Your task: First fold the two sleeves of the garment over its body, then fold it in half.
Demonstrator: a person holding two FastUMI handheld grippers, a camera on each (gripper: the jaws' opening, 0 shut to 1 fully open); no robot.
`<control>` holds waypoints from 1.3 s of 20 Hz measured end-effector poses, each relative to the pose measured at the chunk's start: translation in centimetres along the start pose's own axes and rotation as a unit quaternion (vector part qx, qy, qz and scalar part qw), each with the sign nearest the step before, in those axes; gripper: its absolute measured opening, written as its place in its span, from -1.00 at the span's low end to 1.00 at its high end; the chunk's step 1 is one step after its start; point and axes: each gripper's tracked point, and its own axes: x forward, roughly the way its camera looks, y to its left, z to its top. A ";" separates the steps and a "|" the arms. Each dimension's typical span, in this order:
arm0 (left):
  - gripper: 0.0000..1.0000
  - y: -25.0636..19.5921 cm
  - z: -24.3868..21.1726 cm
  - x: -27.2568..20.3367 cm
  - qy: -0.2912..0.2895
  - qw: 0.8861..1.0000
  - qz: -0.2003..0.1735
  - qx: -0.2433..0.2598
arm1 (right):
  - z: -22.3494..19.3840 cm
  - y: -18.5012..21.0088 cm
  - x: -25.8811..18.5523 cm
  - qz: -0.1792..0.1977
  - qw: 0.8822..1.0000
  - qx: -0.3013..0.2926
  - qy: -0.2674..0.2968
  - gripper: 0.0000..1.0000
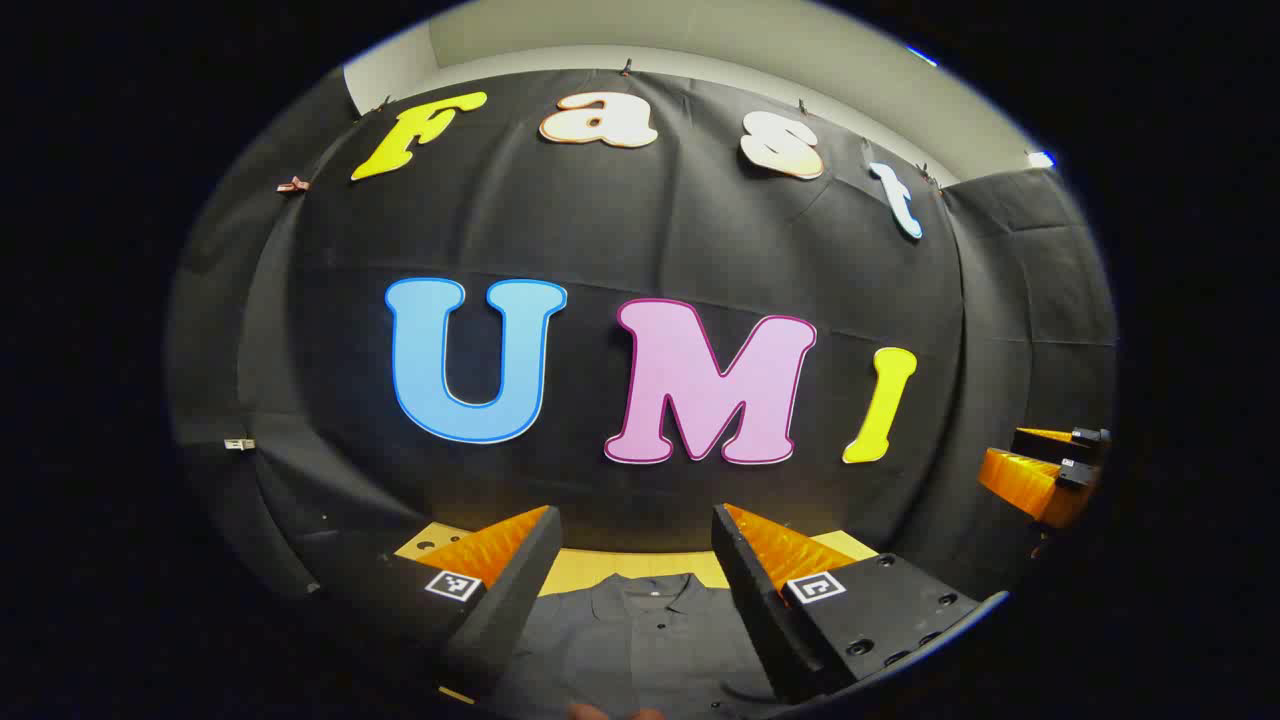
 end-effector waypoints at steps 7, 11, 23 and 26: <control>0.91 -0.2 -0.2 0.1 0.005 1.000 0.001 0.007 | -0.4 -0.3 0.3 0.000 1.000 0.000 0.002 0.94; 0.91 -0.2 -0.5 0.0 0.009 1.000 0.001 0.006 | -0.5 -0.5 0.1 -0.002 1.000 0.000 0.003 0.94; 0.90 -3.0 -3.0 -0.6 0.012 1.000 -0.028 0.003 | -6.4 -8.5 0.5 -0.054 0.997 0.002 0.064 0.95; 0.90 -4.1 -4.5 -0.5 0.026 0.999 -0.029 0.005 | -10.8 -13.5 1.0 -0.078 0.991 0.011 0.105 0.95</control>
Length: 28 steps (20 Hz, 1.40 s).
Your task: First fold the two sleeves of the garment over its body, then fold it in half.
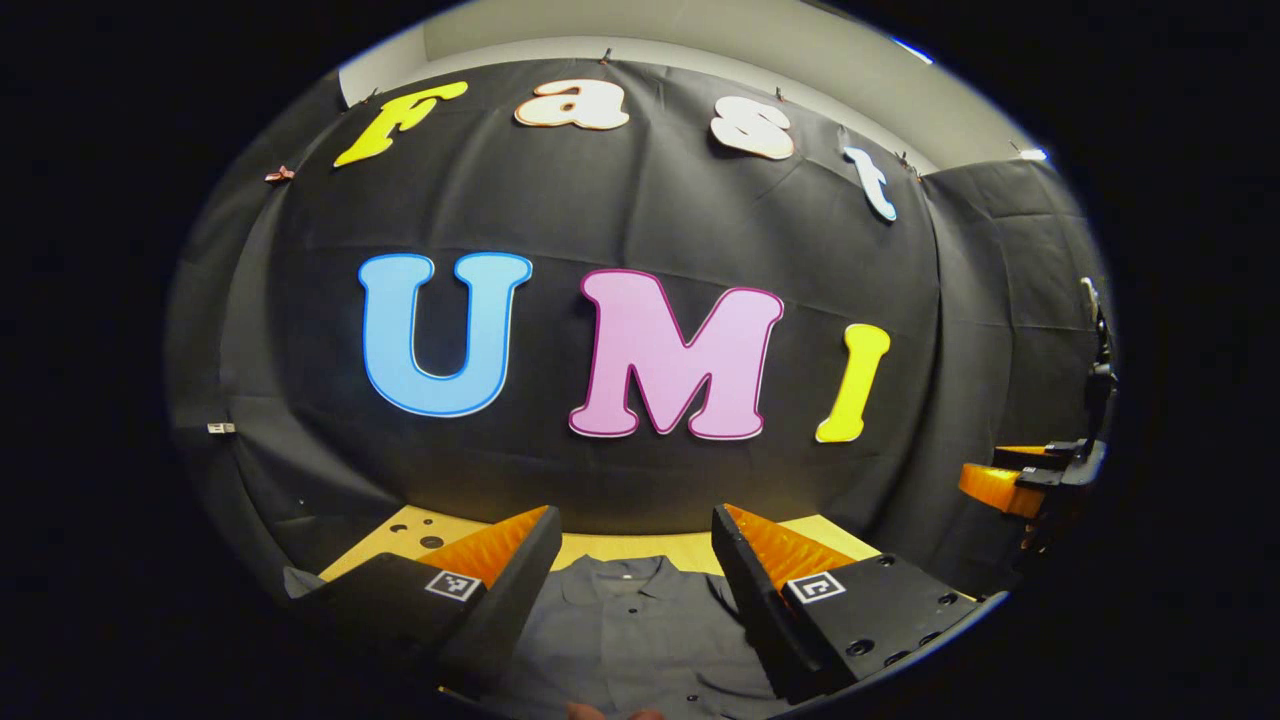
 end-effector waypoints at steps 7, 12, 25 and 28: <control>0.91 -2.8 -2.4 0.5 0.030 0.999 0.014 0.006 | -11.2 -9.7 3.7 -0.044 0.994 -0.012 0.099 0.95; 0.91 -4.4 -3.9 0.9 0.045 0.998 0.035 0.014 | -19.5 -13.7 6.0 -0.046 0.983 0.003 0.180 0.96; 0.91 -5.3 -5.4 -0.1 0.074 0.991 0.109 0.033 | -34.6 -16.4 7.9 -0.036 0.947 0.051 0.315 0.96; 0.90 -4.8 -5.4 -0.8 0.080 0.989 0.119 0.042 | -35.3 -16.1 8.1 -0.026 0.948 0.045 0.314 1.00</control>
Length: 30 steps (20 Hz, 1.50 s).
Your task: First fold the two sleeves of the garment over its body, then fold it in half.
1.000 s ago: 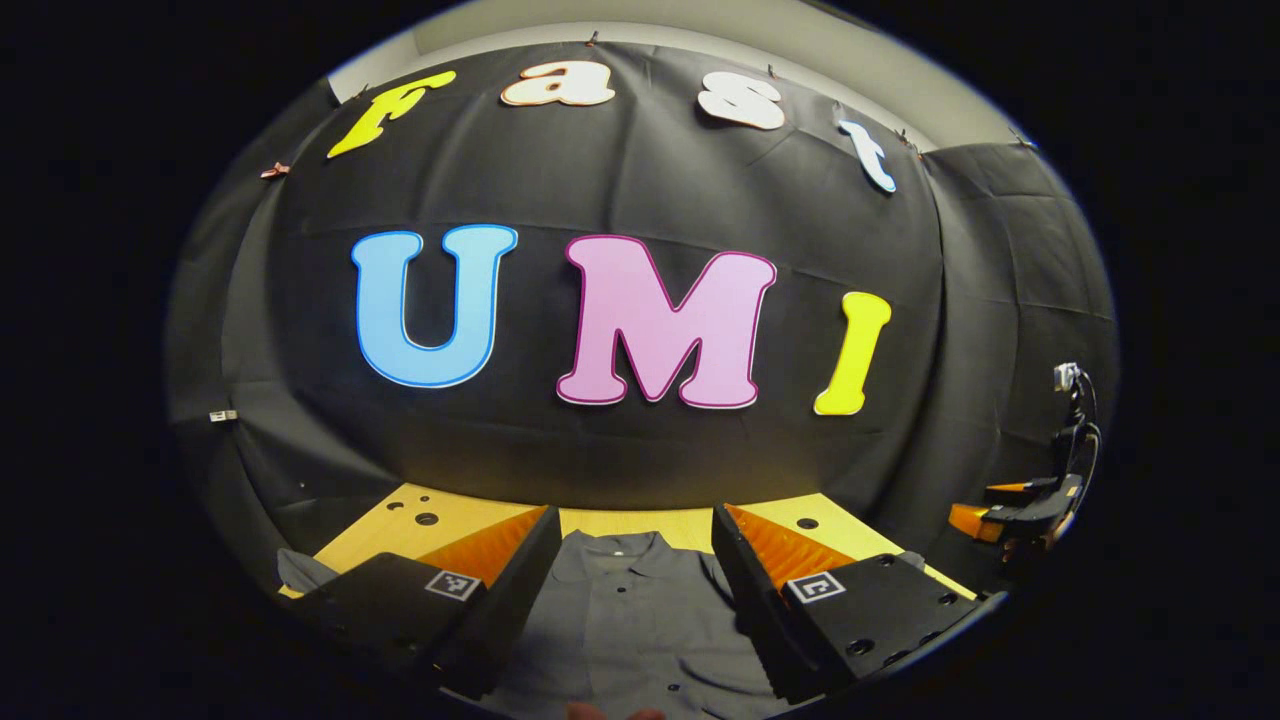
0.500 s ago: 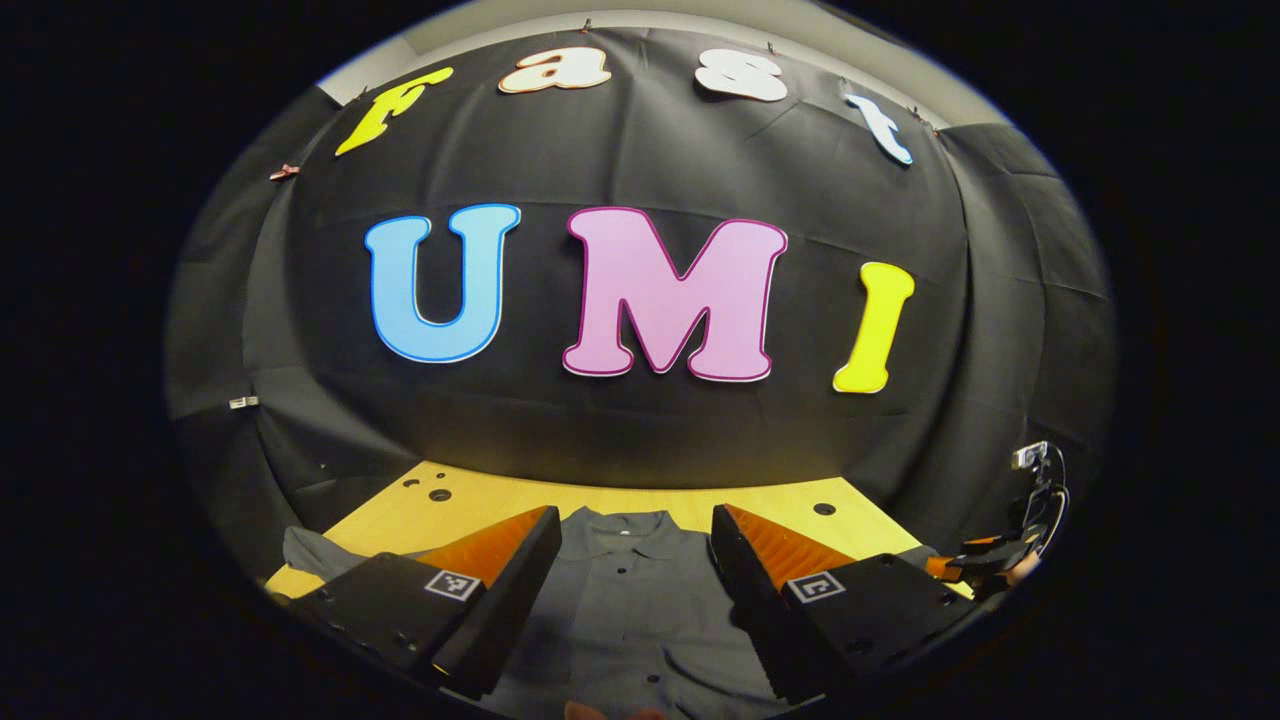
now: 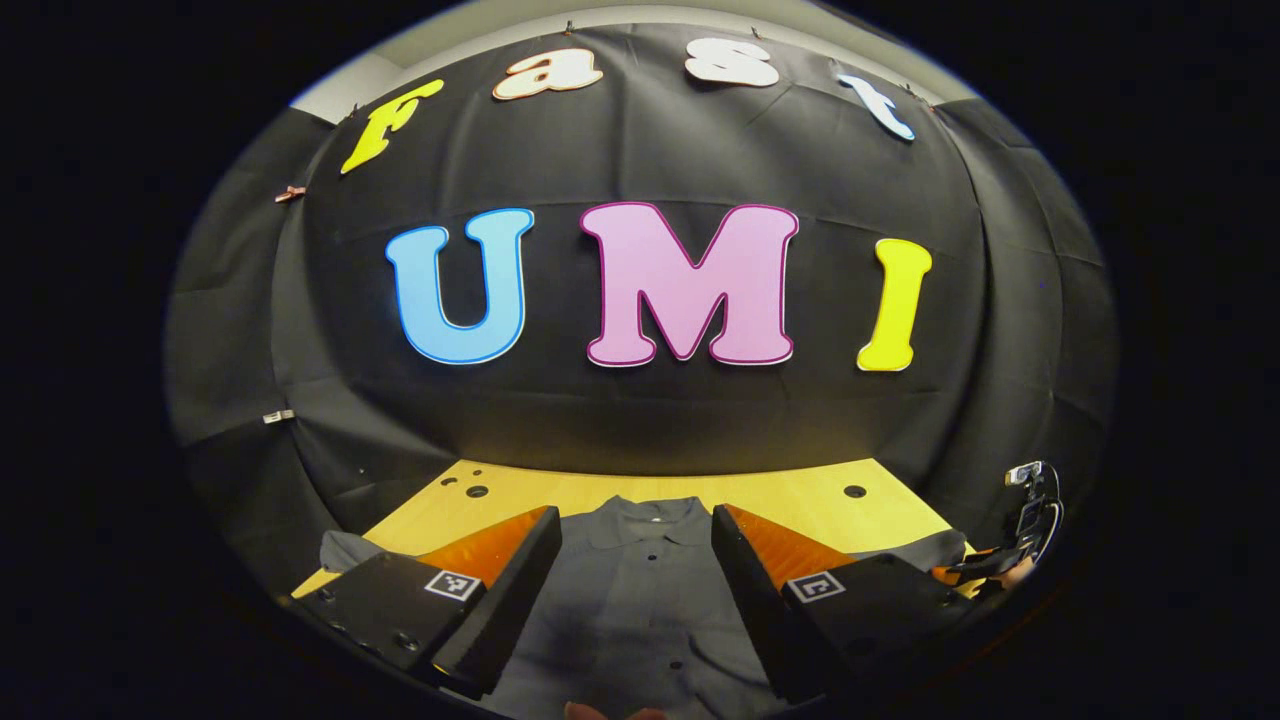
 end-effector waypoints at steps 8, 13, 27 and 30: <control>0.89 1.5 -0.4 -0.4 0.009 1.000 0.000 -0.003 | 0.8 0.7 -0.7 0.013 0.999 0.042 0.001 -0.85; 0.88 4.6 -0.9 -0.6 0.006 1.000 -0.009 -0.010 | 5.3 1.3 -4.9 0.005 0.997 0.056 -0.061 -0.86; 0.91 18.7 -3.3 -0.3 -0.005 0.996 -0.053 -0.073 | 12.9 14.8 -21.0 -0.013 0.984 0.023 -0.178 -0.86; 0.91 22.4 -3.6 0.1 -0.011 0.995 -0.050 -0.081 | 15.0 20.5 -22.5 0.007 0.980 0.009 -0.200 -0.87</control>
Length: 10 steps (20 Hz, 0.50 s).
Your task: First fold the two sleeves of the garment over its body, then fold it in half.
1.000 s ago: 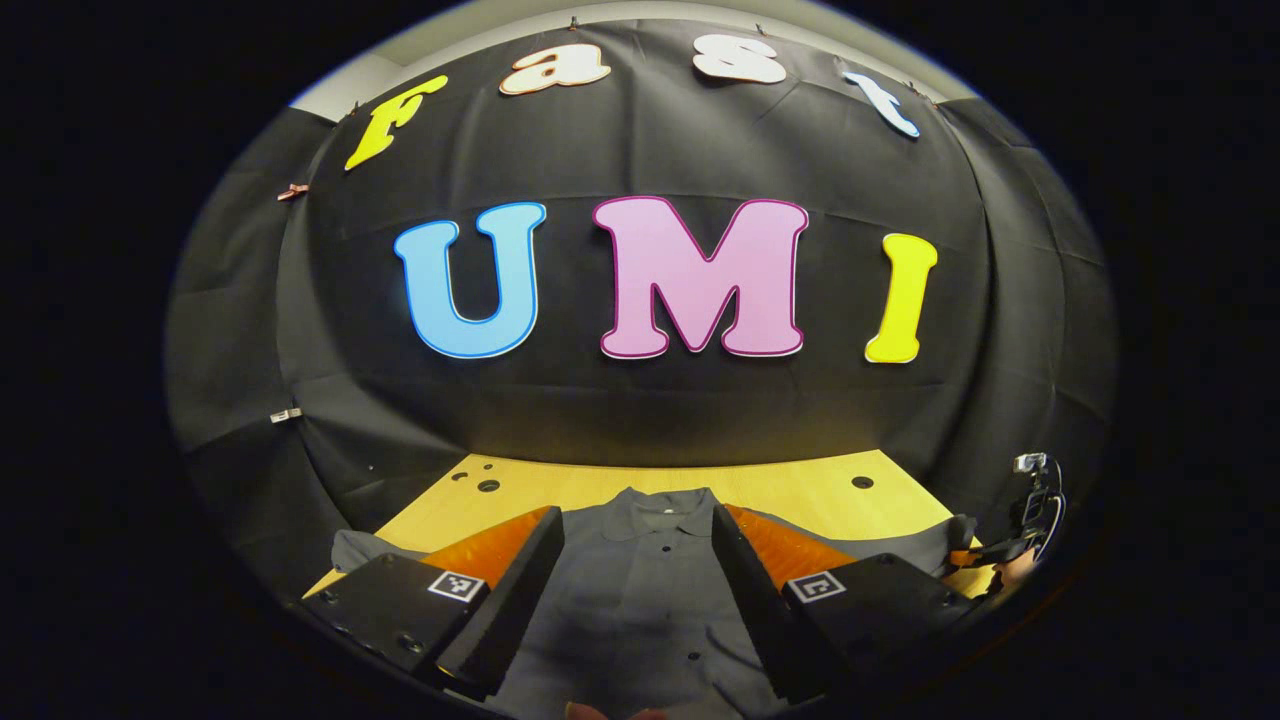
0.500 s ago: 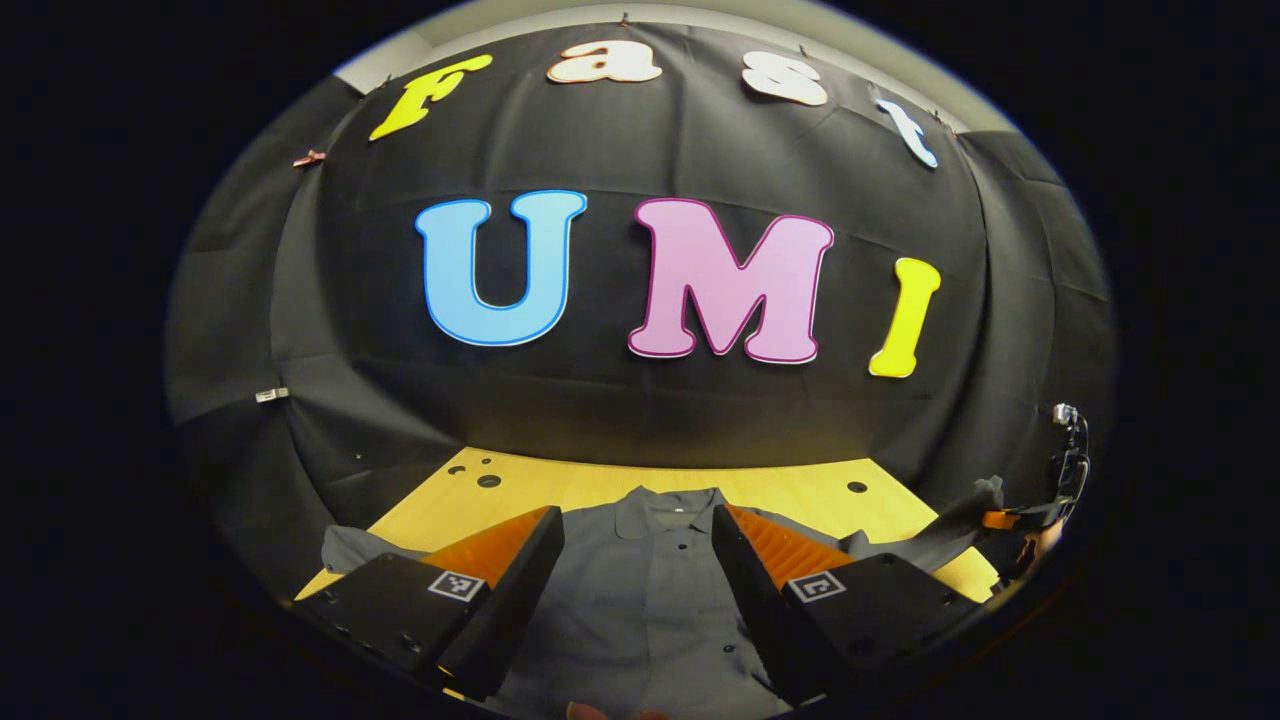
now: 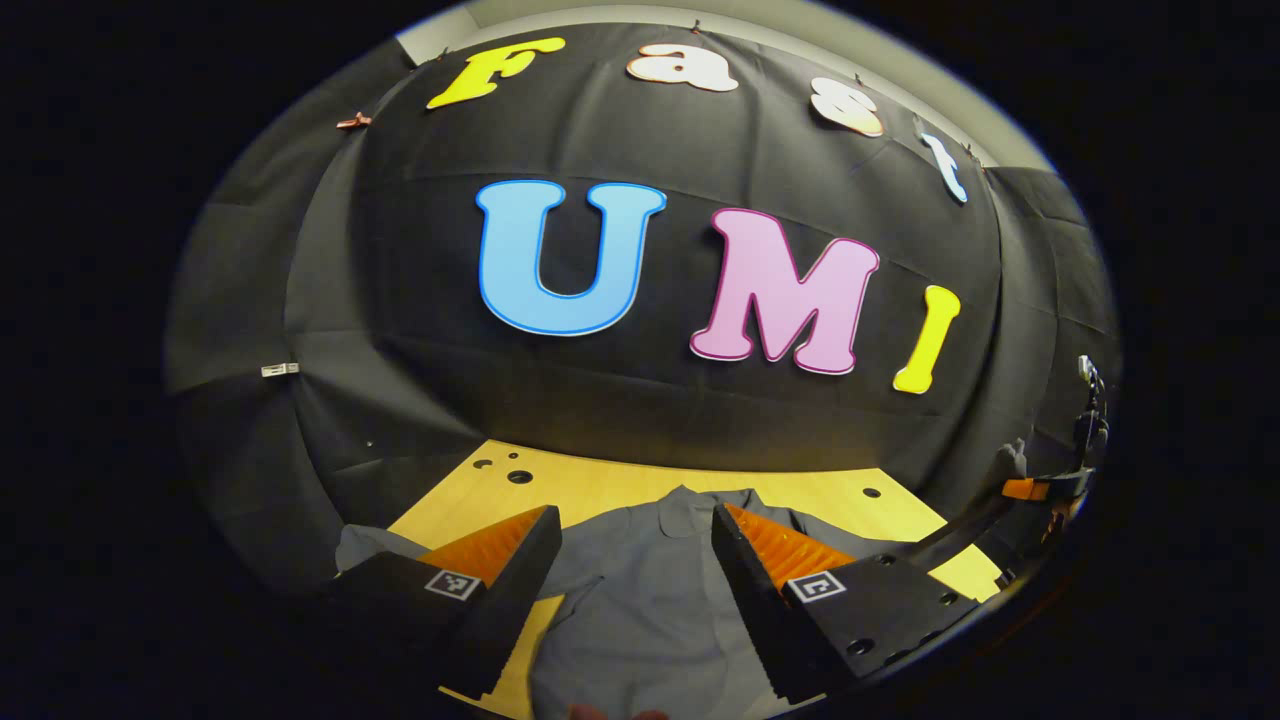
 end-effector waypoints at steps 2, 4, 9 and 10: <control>0.91 2.4 0.2 0.1 -0.004 1.000 0.002 0.000 | 1.4 3.9 -0.2 0.018 1.000 0.004 -0.012 -0.86; 0.91 5.1 0.3 0.3 -0.006 1.000 0.009 0.001 | 2.1 7.5 0.1 0.037 0.999 0.000 -0.019 -0.86; 0.90 10.8 -0.5 0.9 -0.008 1.000 0.020 0.002 | 2.3 16.2 0.7 0.085 0.996 -0.012 -0.016 -0.87; 0.90 11.9 -0.6 1.0 -0.008 1.000 0.022 0.005 | 2.1 17.6 0.9 0.093 0.995 -0.013 -0.015 -0.87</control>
